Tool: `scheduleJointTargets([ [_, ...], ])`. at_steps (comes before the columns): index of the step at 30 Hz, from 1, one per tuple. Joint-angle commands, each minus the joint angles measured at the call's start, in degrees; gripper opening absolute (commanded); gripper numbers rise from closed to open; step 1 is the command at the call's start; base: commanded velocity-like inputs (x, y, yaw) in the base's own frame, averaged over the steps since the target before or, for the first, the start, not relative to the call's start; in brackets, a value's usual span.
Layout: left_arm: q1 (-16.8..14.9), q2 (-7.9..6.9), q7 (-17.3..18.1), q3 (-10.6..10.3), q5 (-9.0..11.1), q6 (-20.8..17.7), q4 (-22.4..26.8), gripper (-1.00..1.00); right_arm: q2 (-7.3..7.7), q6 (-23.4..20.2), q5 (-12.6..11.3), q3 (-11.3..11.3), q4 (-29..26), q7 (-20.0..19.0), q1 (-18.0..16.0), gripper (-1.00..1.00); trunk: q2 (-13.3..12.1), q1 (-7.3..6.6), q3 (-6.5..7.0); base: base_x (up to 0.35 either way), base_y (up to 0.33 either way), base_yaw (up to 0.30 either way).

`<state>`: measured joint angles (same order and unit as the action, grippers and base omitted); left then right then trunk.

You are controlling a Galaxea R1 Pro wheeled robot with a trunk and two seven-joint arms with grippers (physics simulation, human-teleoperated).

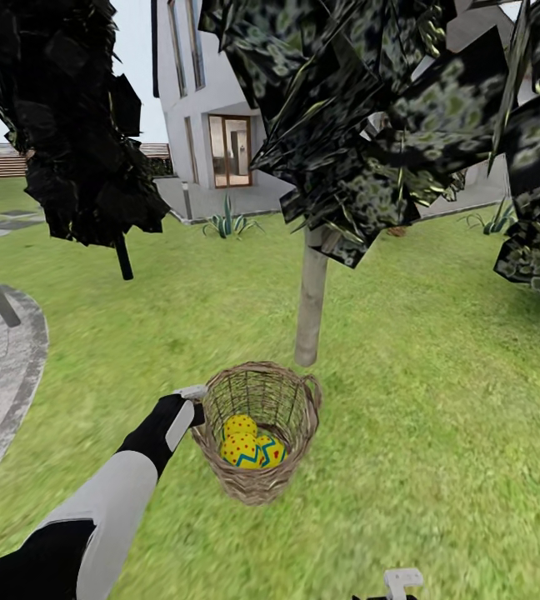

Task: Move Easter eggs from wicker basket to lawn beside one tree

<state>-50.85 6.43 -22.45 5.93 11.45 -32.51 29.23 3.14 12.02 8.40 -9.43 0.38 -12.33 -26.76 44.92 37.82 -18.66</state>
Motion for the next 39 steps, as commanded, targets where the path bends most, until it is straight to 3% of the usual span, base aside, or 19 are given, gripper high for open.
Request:
scheduleJointTargets([
  [1, -0.04, 0.07, -0.38, 0.22, 0.86, -0.01, 0.12, -1.0, 0.02, 0.2, 0.57, -0.5, 0.06, -0.15, -0.04, 1.0, 0.06, 0.04, -0.07, 0.339, 0.0, 0.0],
  [39, -0.04, 0.04, -0.38, 0.23, 0.83, -0.01, 0.12, -1.0, 0.02, 0.11, 0.83, -0.43, 0.13, -0.06, -0.04, 1.0, 0.06, 0.04, -0.07, 0.339, 0.0, 0.0],
])
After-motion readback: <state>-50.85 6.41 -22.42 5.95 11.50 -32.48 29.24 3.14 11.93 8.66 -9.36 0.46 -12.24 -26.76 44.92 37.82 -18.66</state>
